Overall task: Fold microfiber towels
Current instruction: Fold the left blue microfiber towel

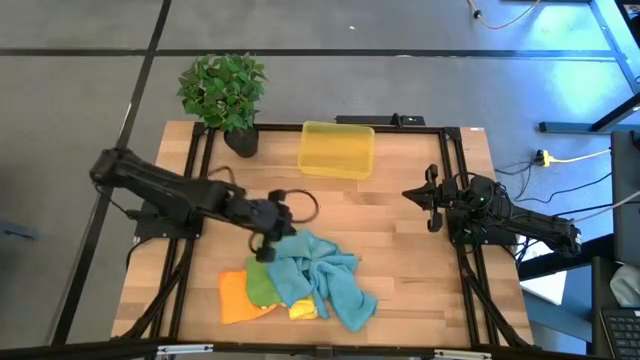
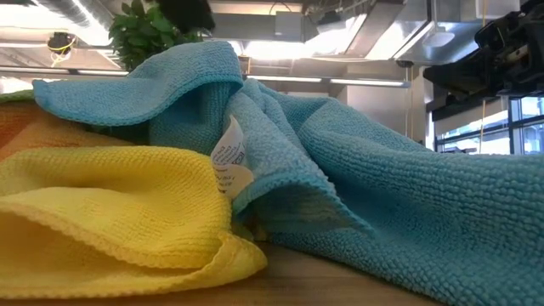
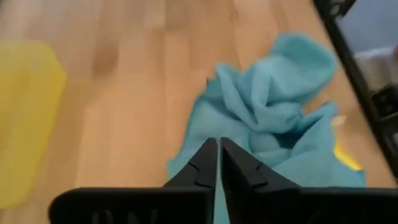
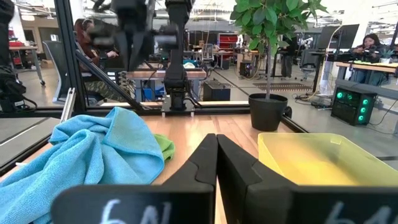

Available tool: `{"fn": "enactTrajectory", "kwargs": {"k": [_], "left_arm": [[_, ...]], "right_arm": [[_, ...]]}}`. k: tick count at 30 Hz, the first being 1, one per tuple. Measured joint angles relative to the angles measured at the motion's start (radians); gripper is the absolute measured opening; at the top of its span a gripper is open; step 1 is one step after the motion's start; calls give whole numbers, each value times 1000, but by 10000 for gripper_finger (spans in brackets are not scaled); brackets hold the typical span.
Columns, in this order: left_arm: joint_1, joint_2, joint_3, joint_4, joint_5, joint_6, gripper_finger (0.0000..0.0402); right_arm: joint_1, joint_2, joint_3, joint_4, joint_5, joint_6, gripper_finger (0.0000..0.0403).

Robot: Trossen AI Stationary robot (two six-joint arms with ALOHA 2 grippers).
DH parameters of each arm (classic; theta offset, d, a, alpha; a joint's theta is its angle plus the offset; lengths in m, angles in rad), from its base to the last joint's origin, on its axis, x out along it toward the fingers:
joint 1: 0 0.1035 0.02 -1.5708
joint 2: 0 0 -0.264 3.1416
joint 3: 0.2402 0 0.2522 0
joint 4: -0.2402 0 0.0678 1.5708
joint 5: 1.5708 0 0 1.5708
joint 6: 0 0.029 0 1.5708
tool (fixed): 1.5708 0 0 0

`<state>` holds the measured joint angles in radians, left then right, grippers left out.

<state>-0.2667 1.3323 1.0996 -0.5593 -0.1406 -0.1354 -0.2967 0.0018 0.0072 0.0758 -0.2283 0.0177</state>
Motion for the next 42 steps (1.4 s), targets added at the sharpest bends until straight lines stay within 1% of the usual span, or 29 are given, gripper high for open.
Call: {"fn": "enactTrajectory", "kwargs": {"k": [4,8,12,16,19,22,25,29,34,36,38,42], "left_arm": [[-4,94,0,20,66,-123,71],[-30,154,0,-7,96,-243,117],[-87,168,0,-9,103,-289,139],[-163,155,0,-10,77,-294,141],[-227,154,20,-56,11,-308,140],[-273,182,40,-116,-76,-310,140],[-297,202,50,-147,-150,-309,141],[-289,221,50,-169,-204,-302,143],[-258,213,50,-154,-210,-277,143],[-255,209,51,-110,-159,-273,143],[-281,217,51,-83,-127,-251,143],[-383,285,51,-1,-153,-138,140]], "right_arm": [[0,0,0,0,0,0,10],[0,0,0,0,0,0,10],[0,0,0,0,0,0,10],[0,0,0,0,0,0,10],[0,0,0,0,0,0,10],[0,0,0,0,0,0,10],[0,0,0,0,0,0,10],[0,0,0,0,0,0,10],[0,0,0,0,0,0,10],[0,0,0,0,0,0,10],[0,0,0,0,0,0,10],[0,0,0,0,0,0,10]]}}
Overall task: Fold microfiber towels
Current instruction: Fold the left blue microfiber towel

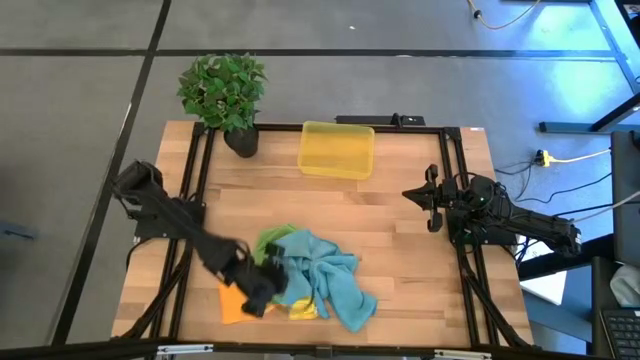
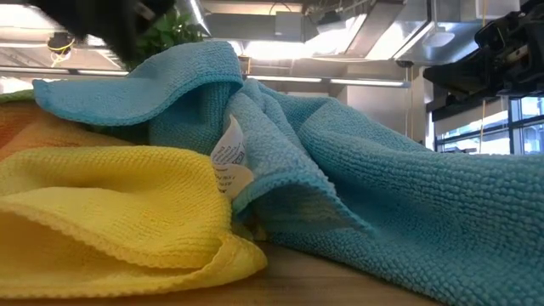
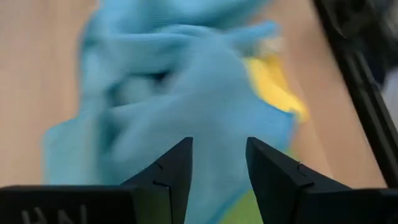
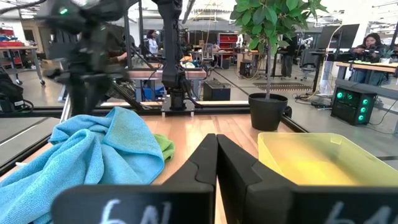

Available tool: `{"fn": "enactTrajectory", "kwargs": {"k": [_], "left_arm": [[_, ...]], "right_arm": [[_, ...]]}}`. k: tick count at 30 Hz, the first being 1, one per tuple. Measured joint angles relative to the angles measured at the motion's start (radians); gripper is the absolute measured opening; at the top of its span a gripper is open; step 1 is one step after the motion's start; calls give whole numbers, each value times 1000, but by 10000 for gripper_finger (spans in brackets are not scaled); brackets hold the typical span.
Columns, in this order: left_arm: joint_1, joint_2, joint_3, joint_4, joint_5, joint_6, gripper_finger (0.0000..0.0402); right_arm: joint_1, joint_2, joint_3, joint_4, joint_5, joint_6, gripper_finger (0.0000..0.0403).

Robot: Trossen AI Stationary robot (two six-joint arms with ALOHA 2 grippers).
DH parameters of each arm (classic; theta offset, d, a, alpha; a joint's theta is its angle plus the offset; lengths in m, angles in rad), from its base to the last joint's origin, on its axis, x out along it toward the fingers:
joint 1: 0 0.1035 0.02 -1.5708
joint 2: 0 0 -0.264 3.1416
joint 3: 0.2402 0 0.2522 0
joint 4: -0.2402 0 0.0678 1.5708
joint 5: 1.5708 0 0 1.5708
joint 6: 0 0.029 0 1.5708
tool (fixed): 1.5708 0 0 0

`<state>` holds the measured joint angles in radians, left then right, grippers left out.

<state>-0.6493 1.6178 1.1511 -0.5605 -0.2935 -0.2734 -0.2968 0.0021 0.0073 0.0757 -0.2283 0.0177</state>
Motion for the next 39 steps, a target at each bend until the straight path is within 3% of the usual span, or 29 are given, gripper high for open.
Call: {"fn": "enactTrajectory", "kwargs": {"k": [6,12,20,34,39], "left_arm": [[-138,130,12,103,-147,134,138],[-186,220,94,103,-328,232,138],[-184,327,171,39,-349,326,138],[-190,329,177,-90,-400,312,138],[-190,329,177,-93,-405,329,120]], "right_arm": [[0,0,0,0,0,0,10],[0,0,0,0,0,0,10],[0,0,0,0,0,0,10],[0,0,0,0,0,0,10],[0,0,0,0,0,0,10]]}}
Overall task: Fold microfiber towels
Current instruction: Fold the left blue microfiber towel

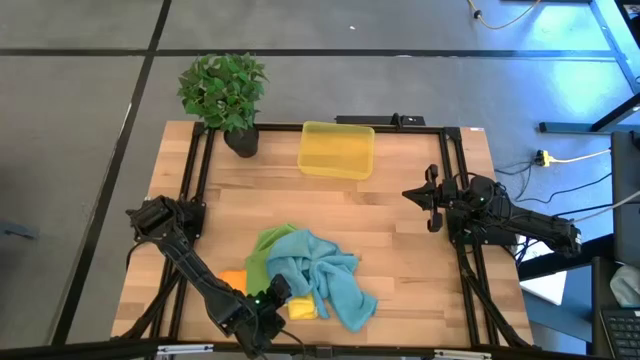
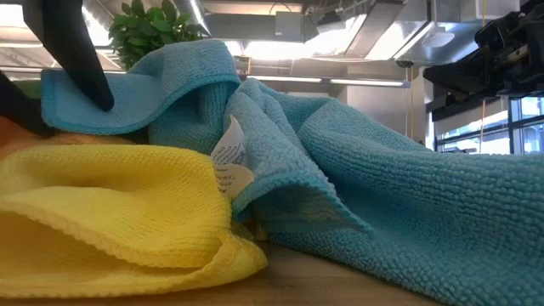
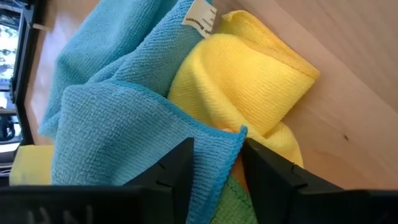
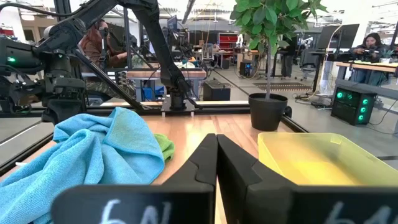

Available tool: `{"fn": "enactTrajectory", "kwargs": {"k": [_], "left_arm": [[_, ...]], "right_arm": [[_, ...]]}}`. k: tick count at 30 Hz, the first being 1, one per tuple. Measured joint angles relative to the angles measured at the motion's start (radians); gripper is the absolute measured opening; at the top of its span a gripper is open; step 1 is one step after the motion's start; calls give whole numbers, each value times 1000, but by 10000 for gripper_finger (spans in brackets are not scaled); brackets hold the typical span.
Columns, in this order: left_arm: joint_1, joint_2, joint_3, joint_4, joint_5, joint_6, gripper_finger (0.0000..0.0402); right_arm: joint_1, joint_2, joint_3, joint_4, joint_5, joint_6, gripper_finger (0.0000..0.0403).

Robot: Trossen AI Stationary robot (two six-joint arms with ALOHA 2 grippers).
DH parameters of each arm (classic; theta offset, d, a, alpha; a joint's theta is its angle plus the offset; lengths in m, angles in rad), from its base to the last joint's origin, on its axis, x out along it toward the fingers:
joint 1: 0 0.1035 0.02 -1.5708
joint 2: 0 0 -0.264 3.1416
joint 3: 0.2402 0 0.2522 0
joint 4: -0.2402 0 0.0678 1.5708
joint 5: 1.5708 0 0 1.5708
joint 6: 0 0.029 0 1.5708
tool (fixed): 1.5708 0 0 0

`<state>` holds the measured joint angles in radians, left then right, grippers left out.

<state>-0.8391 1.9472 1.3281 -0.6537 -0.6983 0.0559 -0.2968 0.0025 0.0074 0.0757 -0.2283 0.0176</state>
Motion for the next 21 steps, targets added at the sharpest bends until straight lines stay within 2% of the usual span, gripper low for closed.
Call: {"fn": "enactTrajectory", "kwargs": {"k": [6,9,13,21], "left_arm": [[0,0,0,2,-2,33,49],[-6,0,0,3,-48,33,9],[-22,0,33,-9,-138,35,6],[-28,-4,240,-45,-153,35,1]], "right_arm": [[0,0,0,0,0,0,10],[0,0,0,0,0,0,10],[0,0,0,0,0,0,10],[0,0,0,0,0,0,10]]}}
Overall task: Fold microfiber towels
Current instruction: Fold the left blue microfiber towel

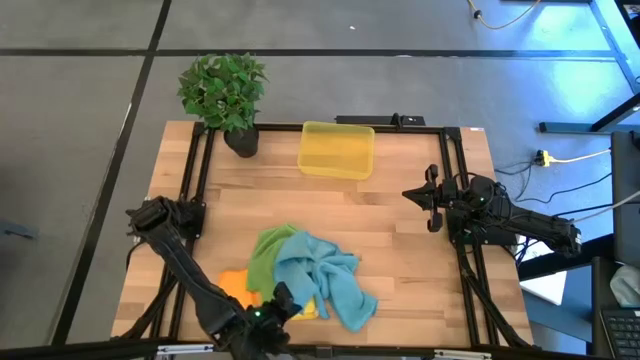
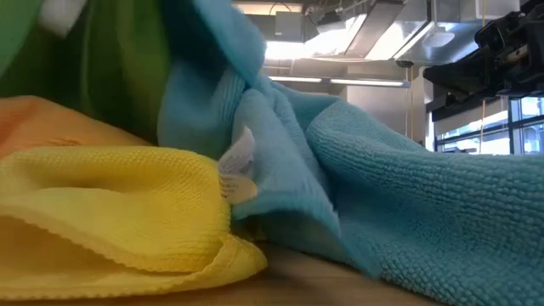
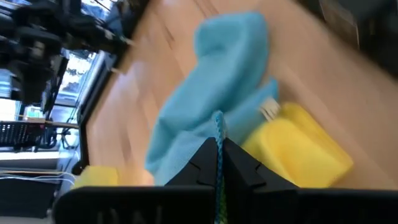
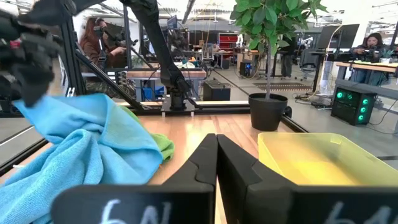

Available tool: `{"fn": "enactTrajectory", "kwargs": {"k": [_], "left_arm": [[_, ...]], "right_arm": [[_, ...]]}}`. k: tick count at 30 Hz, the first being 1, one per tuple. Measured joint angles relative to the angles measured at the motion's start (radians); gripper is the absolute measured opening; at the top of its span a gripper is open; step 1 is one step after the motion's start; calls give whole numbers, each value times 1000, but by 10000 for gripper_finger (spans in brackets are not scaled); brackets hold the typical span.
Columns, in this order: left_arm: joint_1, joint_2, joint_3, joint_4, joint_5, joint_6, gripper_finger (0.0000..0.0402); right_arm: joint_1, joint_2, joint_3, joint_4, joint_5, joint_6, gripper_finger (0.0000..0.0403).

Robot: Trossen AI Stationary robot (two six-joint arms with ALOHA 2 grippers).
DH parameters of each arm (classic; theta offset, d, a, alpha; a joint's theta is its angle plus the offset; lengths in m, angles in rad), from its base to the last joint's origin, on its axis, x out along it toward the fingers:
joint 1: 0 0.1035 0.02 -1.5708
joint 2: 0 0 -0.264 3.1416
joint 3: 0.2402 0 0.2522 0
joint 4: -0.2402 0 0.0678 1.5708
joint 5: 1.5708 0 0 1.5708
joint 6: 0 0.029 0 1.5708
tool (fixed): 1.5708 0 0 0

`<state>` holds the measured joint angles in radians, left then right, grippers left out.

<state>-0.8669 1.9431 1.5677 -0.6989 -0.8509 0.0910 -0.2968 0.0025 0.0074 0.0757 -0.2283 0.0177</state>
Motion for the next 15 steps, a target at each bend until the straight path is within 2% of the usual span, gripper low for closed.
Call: {"fn": "enactTrajectory", "kwargs": {"k": [8,10,13,15], "left_arm": [[19,-1,52,-88,29,-34,1],[30,-1,38,-145,92,-87,1],[42,-1,-7,-271,133,-229,0],[46,-1,-38,-291,169,-304,0]], "right_arm": [[0,0,0,0,0,0,10],[0,0,0,0,0,0,10],[0,0,0,0,0,0,10],[0,0,0,0,0,0,10]]}}
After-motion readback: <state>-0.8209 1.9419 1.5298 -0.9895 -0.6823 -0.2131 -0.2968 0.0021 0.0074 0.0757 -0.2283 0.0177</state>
